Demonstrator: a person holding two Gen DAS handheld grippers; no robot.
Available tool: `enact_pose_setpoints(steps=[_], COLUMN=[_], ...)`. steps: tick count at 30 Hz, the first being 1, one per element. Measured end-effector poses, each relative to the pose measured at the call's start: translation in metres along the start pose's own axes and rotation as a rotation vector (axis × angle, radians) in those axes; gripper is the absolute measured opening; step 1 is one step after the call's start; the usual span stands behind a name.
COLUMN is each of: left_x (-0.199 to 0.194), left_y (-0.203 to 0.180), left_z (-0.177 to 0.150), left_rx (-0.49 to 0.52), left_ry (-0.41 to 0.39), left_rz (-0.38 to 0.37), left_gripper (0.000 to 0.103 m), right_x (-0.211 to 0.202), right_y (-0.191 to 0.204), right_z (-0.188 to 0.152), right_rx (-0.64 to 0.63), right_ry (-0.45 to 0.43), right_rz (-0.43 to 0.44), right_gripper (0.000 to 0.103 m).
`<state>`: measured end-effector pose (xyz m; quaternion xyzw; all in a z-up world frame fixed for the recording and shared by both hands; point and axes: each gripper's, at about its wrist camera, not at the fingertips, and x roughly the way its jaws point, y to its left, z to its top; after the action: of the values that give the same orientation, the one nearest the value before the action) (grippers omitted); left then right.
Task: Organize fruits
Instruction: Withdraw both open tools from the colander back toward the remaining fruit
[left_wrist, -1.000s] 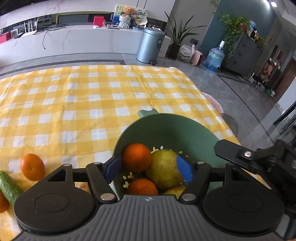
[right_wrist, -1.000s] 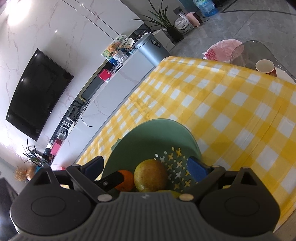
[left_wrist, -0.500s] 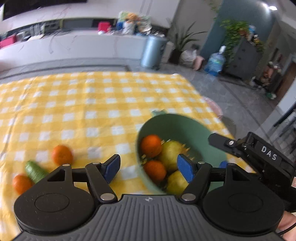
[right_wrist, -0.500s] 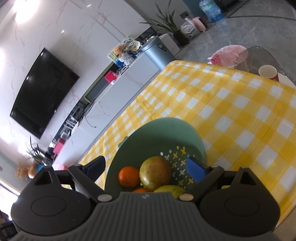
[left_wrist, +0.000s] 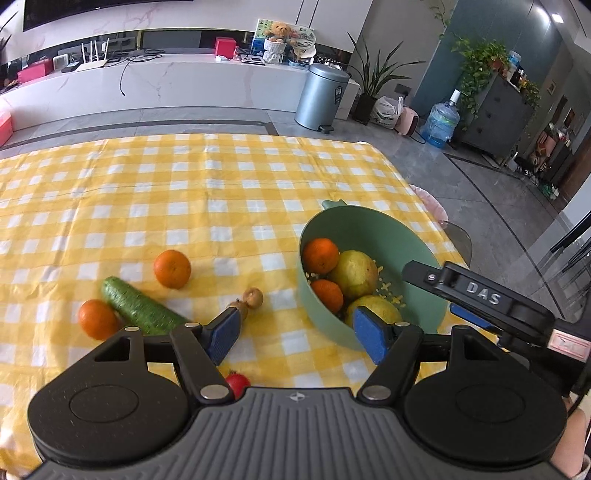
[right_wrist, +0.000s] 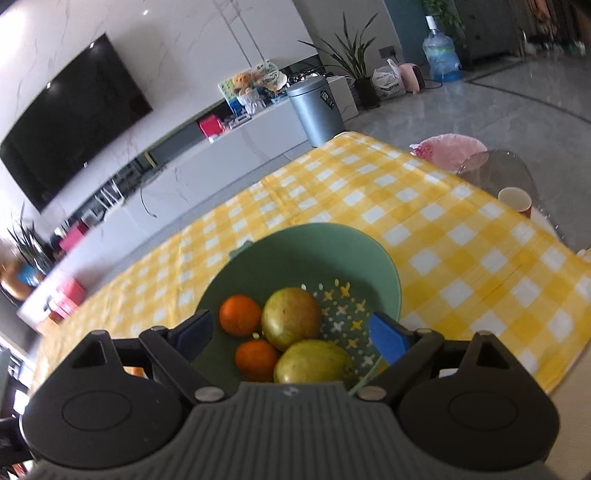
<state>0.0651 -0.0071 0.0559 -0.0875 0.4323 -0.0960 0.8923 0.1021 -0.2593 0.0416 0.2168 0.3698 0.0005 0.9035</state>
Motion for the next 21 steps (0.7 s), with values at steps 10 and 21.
enact_pose_setpoints(steps=[10,21], left_x=[-0.04,-0.06], left_y=[0.059,0.141], left_z=[-0.022,-0.04], left_rx=[-0.094,-0.232], left_ry=[-0.009,-0.07], left_rz=[0.047,0.165], left_gripper=[0.082,0.082], right_x=[-0.017,-0.001], right_y=[0.058,0.115], right_z=[-0.026,-0.064], right_rx=[-0.164,-0.251], right_ry=[0.055,0.137], right_rz=[0.108,0.196], right_gripper=[0.085,0.078])
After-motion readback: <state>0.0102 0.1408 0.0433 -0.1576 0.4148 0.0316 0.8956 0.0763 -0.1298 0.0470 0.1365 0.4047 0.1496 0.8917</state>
